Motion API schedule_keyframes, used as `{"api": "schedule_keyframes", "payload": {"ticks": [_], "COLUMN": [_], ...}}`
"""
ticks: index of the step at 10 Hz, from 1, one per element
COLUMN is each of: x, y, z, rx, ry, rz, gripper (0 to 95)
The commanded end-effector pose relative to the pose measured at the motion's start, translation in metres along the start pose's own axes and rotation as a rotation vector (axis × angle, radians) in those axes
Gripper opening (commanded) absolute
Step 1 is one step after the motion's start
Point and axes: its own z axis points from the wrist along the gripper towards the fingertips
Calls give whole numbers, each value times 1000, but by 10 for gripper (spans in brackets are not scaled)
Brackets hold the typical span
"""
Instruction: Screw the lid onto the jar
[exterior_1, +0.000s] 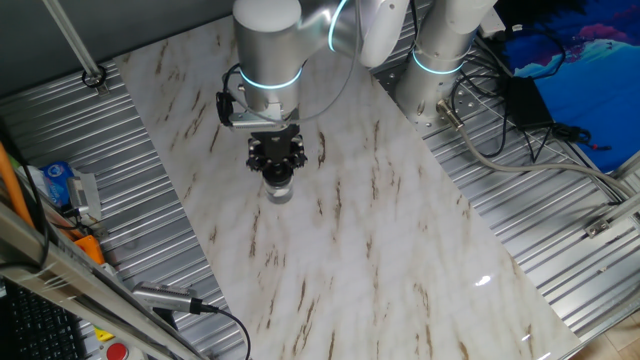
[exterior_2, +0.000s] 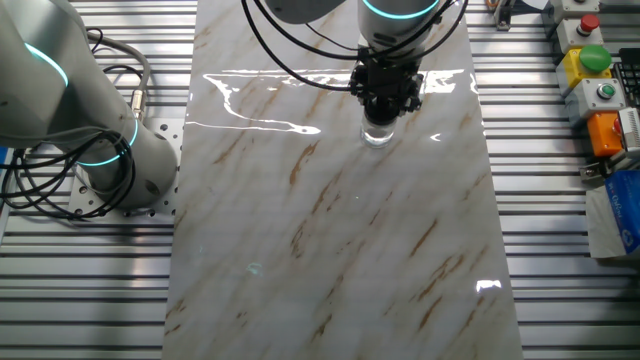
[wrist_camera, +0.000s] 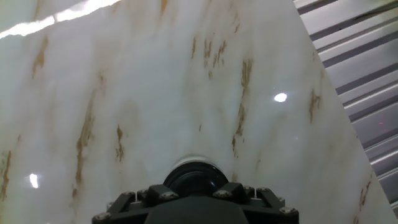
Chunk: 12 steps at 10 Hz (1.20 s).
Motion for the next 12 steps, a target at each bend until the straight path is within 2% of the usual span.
{"api": "schedule_keyframes", "payload": {"ticks": [1,8,12], "x": [0,1,1], "y": [0,0,0], "z": [2,4,4], "rx": [3,12,15], "ry": [-3,-29,-35], "rz": [19,158,200], "gripper": [0,0,0]}}
